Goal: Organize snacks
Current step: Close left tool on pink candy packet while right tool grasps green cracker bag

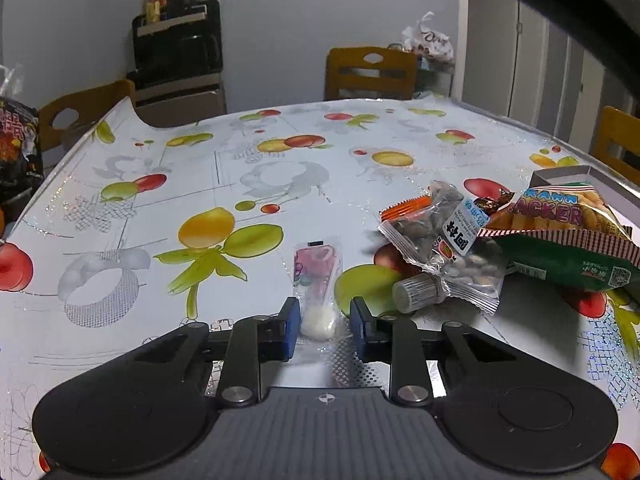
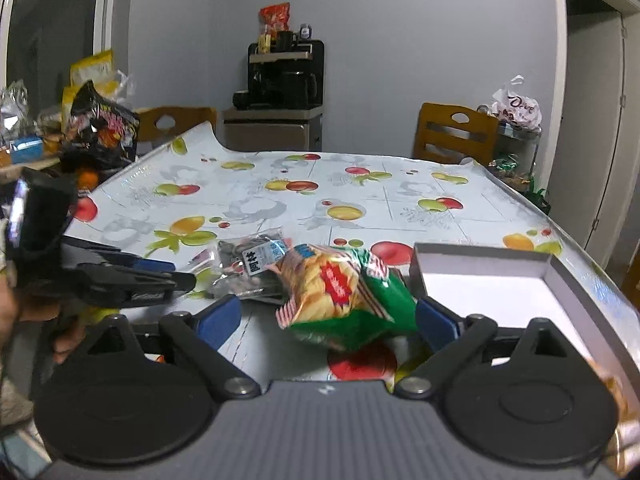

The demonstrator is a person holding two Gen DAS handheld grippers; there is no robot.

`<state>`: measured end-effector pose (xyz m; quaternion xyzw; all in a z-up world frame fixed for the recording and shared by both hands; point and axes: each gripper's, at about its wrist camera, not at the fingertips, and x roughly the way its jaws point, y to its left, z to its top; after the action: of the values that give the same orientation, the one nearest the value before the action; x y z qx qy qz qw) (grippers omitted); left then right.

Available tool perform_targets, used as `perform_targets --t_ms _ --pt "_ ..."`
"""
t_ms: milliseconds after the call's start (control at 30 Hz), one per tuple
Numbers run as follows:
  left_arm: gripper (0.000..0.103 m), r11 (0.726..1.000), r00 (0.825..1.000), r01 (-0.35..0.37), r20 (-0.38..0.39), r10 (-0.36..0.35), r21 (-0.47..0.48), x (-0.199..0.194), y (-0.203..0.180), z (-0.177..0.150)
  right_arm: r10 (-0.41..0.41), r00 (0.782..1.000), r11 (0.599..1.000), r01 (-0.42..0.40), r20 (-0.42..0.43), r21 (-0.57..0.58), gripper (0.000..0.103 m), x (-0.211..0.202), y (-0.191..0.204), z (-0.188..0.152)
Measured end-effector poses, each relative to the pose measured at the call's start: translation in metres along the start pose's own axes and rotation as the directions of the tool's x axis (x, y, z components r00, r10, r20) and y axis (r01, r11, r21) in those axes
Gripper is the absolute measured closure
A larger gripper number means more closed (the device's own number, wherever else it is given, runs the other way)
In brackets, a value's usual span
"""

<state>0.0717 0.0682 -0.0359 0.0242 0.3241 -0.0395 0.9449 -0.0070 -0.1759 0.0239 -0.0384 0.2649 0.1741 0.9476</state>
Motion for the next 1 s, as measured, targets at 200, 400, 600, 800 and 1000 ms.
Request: perform_targets --t_ms 200,400,600,800,1000 --pt "0.074 1.0 1.0 0.014 -0.002 -0.014 -0.019 0.001 0.004 0.0 -0.047 0.999 0.998 0.046 -0.02 -0.043 0.007 0.036 0.001 0.019" --pt "0.074 1.0 1.0 0.018 -0.002 -0.018 -0.024 0.001 0.005 0.0 -0.102 0.989 0.988 0.089 -0.106 -0.127 0.007 0.073 0.005 0.025" --pt "0.074 0.999 1.0 0.022 -0.001 -0.022 -0.028 0.001 0.005 0.0 -0.087 0.982 0.988 0.064 -0.166 -0.137 0.007 0.097 0.007 0.024" --pt "0.074 0.999 1.0 0.022 -0.001 -0.022 -0.029 0.001 0.005 0.0 -0.075 0.987 0.99 0.056 -0.142 -0.13 0.021 0.097 0.005 0.018" --pt "0.074 0.999 1.0 0.022 -0.001 -0.022 -0.029 0.001 0.005 0.0 -0.05 0.992 0.995 0.039 -0.118 -0.092 0.026 0.09 0.002 0.017"
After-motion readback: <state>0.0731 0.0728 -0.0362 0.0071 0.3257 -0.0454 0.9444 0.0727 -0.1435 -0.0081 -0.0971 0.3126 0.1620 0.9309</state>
